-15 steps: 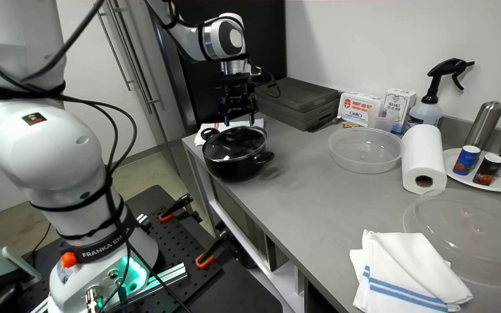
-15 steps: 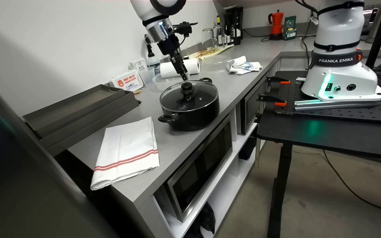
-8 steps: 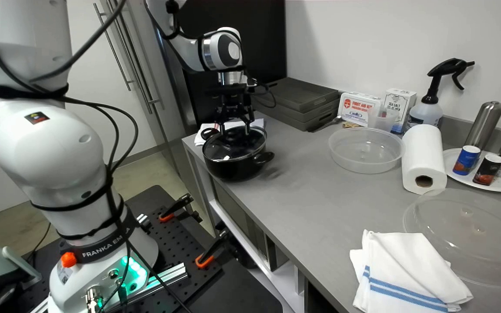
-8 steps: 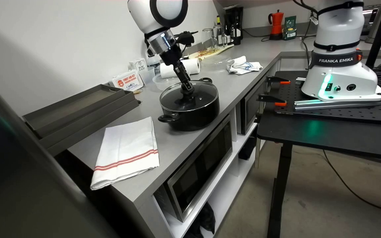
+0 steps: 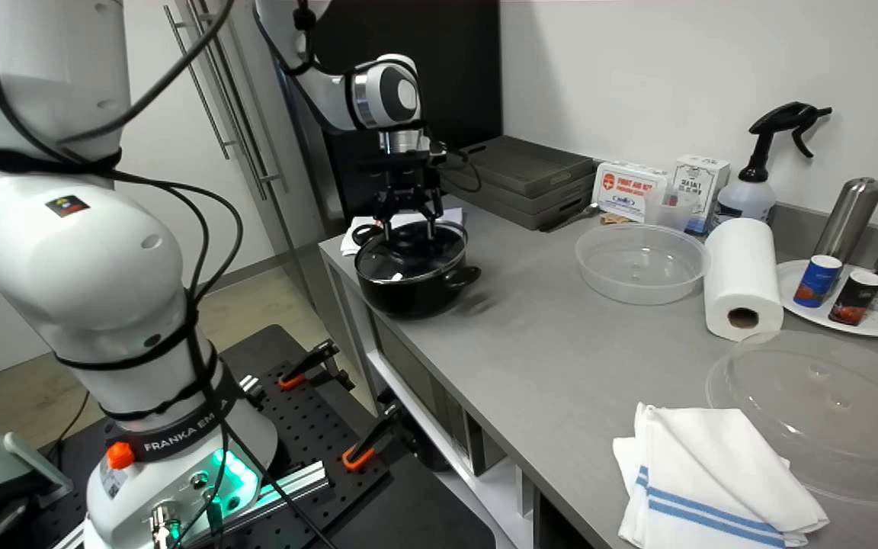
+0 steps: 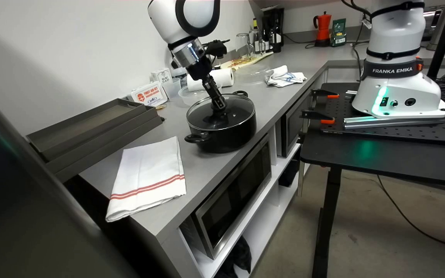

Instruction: Remove the glass lid from the black pot and put it on the table

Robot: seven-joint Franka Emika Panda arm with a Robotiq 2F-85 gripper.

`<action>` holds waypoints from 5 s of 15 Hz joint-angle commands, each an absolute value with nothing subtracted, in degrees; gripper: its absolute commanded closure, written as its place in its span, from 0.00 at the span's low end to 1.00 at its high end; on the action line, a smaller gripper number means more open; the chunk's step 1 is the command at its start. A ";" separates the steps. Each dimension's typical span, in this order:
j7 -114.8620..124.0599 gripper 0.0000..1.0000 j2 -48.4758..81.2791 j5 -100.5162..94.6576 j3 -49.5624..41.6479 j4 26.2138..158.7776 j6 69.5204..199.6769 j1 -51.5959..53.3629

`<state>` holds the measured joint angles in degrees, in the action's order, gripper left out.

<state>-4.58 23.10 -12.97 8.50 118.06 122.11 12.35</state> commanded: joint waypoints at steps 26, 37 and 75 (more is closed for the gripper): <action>-4.01 0.74 20.28 -14.86 8.79 117.16 123.26 13.24; -2.09 0.74 14.31 -13.69 8.02 114.81 121.51 11.90; -9.92 0.74 18.51 25.92 -3.64 112.54 133.23 -18.83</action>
<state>-8.13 23.22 21.70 -3.11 106.85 130.42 -17.57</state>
